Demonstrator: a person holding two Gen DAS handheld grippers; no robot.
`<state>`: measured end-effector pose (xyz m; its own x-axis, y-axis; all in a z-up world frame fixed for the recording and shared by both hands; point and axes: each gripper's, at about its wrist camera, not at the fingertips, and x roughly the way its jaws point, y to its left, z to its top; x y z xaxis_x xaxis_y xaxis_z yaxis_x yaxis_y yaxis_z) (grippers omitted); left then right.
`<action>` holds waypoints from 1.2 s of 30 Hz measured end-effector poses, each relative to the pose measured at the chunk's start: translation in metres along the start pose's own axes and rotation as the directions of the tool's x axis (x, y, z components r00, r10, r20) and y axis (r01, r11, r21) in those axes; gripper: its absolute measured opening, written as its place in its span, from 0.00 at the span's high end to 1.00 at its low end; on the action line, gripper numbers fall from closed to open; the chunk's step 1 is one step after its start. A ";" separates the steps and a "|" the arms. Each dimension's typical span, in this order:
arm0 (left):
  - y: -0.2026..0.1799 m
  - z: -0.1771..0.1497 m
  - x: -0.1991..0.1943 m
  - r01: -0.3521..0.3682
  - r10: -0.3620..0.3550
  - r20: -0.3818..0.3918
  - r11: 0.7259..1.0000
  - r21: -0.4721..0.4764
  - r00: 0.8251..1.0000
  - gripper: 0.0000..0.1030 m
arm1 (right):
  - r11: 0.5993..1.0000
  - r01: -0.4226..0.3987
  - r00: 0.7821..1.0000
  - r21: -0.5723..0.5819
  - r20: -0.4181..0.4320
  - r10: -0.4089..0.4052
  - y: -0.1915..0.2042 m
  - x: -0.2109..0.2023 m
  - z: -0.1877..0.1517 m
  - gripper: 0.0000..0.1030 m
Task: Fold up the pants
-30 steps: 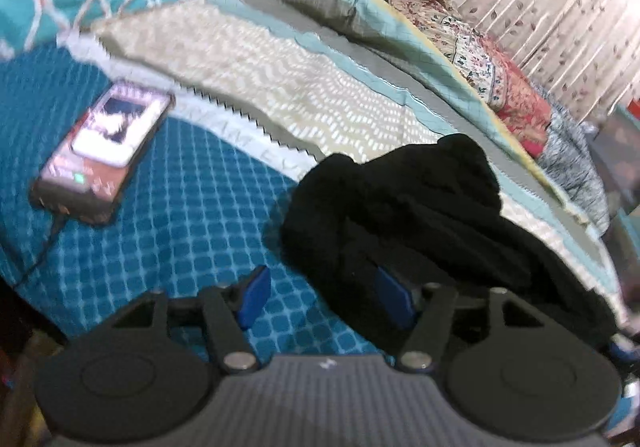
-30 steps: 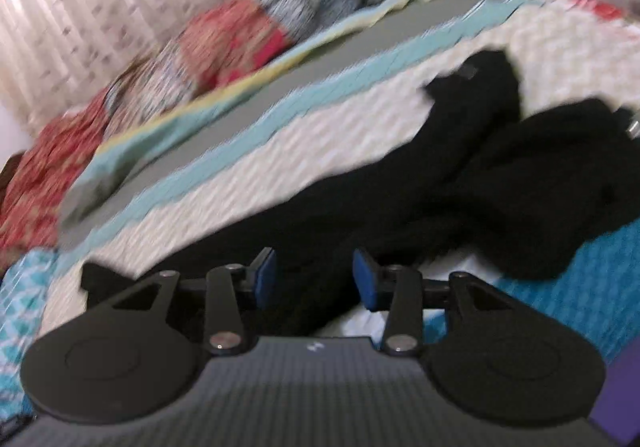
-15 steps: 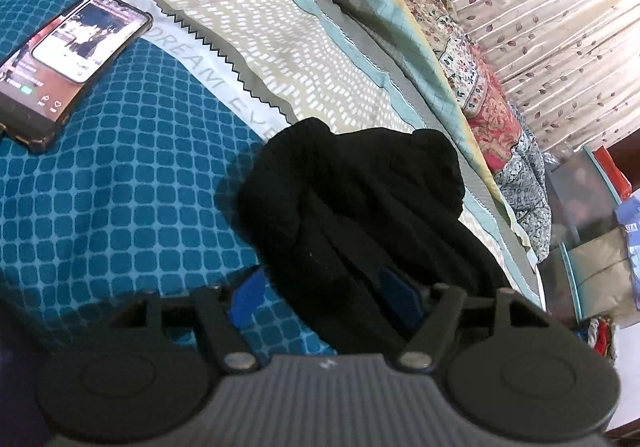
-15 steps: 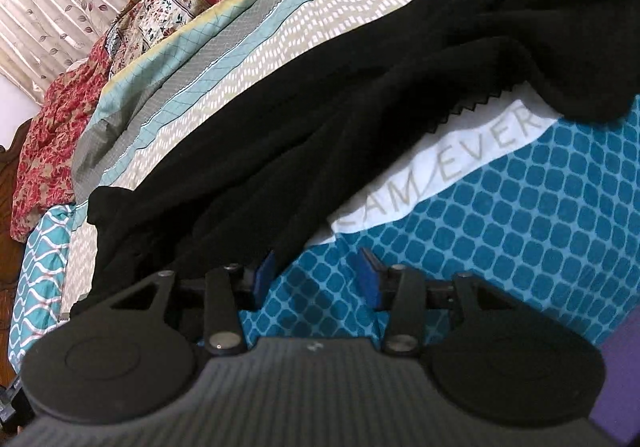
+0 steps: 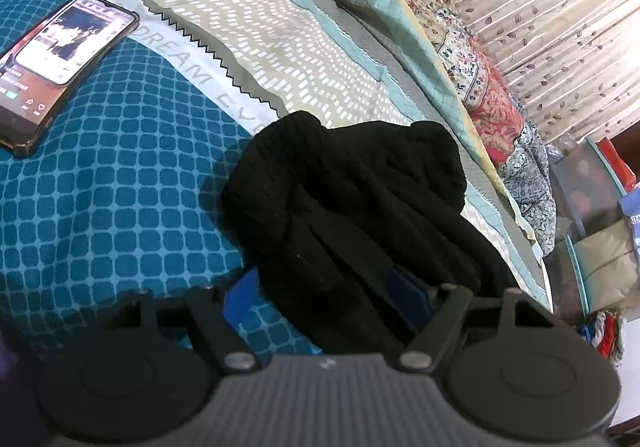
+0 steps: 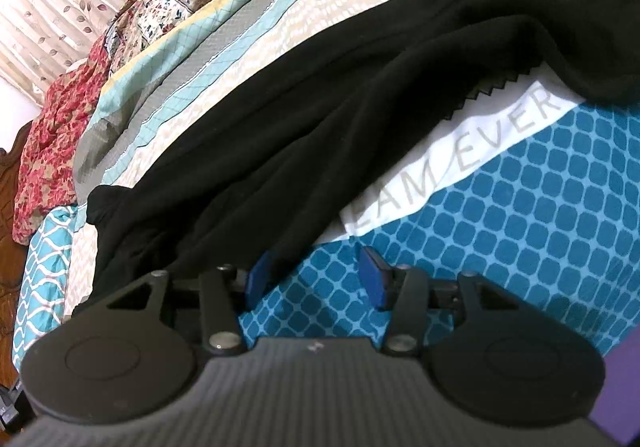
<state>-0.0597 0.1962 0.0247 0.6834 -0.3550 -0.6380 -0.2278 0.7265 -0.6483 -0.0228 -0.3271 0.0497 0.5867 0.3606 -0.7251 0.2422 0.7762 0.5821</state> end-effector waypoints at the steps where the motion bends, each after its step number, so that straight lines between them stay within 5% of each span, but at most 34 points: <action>1: 0.000 0.000 0.000 0.000 0.000 0.000 1.000 -0.001 1.000 0.29 | 1.000 -0.003 1.000 0.006 0.001 0.003 -0.001 0.000 0.000 0.49; 36: 0.002 -0.003 0.000 -0.006 0.006 -0.007 1.000 0.000 1.000 0.30 | 0.997 -0.058 0.998 0.043 -0.014 0.059 0.001 0.010 -0.003 0.46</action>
<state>-0.0619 0.1962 0.0220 0.6773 -0.3549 -0.6444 -0.2320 0.7282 -0.6449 -0.0190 -0.3213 0.0421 0.5891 0.4126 -0.6948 0.2411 0.7309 0.6385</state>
